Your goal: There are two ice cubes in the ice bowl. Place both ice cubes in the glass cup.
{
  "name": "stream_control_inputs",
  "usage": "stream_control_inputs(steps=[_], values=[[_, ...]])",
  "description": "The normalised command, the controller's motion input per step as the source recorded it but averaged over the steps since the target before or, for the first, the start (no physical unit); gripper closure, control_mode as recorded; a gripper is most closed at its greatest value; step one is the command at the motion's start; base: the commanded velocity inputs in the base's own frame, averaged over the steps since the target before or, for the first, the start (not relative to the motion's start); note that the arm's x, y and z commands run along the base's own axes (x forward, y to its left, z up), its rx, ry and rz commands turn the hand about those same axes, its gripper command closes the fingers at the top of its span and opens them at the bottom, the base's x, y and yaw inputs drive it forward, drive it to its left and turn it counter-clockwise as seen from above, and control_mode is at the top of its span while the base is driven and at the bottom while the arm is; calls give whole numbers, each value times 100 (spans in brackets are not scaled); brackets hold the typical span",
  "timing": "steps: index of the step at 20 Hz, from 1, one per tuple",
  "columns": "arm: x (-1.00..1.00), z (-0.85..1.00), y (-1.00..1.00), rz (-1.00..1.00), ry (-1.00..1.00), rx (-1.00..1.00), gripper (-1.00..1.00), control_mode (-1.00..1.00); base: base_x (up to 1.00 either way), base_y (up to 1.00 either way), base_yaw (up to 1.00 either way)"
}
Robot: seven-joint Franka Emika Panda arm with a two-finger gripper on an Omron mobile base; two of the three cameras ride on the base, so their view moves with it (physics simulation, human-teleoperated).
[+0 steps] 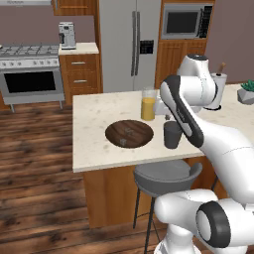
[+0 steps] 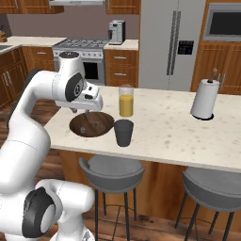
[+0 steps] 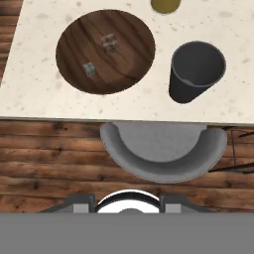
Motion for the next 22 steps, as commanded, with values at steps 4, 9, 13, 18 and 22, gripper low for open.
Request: stream_control_inputs(steps=[4, 9, 13, 18, 22], values=[[0, 0, 22, 0, 0, 0, -100, -100, 0, 0, 0], [0, 0, 36, 0, 2, 1, -100, -100, 0, 0, 0], [0, -1, 28, 0, 2, 2, -100, -100, 0, 0, 0], [0, 0, 6, 0, 1, 0, -100, -100, 0, 0, 0], [0, 0, 0, 0, 0, 0, -100, -100, 0, 0, 0]])
